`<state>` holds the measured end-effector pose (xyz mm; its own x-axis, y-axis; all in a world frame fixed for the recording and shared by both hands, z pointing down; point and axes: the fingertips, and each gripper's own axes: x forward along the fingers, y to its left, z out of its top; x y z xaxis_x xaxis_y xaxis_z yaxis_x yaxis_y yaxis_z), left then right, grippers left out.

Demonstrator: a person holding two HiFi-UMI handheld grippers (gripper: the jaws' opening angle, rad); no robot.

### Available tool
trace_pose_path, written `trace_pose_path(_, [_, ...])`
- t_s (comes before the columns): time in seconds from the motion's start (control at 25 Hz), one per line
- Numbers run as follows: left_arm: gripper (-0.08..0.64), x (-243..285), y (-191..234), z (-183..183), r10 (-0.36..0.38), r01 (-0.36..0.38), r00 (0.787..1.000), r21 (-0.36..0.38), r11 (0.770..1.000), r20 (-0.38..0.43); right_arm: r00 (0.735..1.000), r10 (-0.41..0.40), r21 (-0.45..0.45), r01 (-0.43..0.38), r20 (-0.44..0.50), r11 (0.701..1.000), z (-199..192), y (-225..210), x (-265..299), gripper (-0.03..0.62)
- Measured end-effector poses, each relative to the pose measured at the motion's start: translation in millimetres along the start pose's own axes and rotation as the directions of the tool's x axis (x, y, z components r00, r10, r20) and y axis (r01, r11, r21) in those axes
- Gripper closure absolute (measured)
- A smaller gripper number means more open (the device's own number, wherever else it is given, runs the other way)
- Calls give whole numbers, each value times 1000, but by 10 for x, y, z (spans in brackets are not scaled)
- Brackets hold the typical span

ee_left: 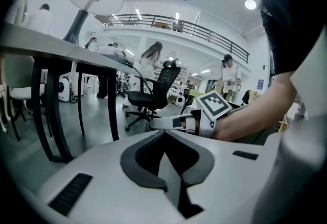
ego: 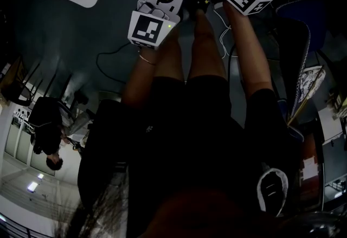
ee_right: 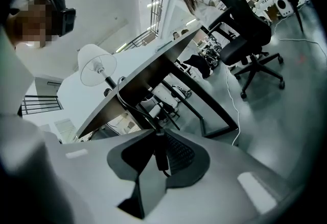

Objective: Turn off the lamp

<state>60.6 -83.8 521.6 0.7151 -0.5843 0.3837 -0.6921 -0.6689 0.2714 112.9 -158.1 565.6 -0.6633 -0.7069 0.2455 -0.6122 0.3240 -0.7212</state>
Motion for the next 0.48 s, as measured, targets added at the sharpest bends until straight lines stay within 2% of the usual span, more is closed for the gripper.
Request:
trace_pose_path(0.24, [554,37,73,-53,6,-6,1000,-1,1000,-27,1000,-20,-44,19,-24,999,-69,-156,70,532])
trace_pose_path(0.48, [554,108,55,4,8,-8,1000,-20,1000,-19,999,-21,-91,18,-34,996,-86,-215,137,532])
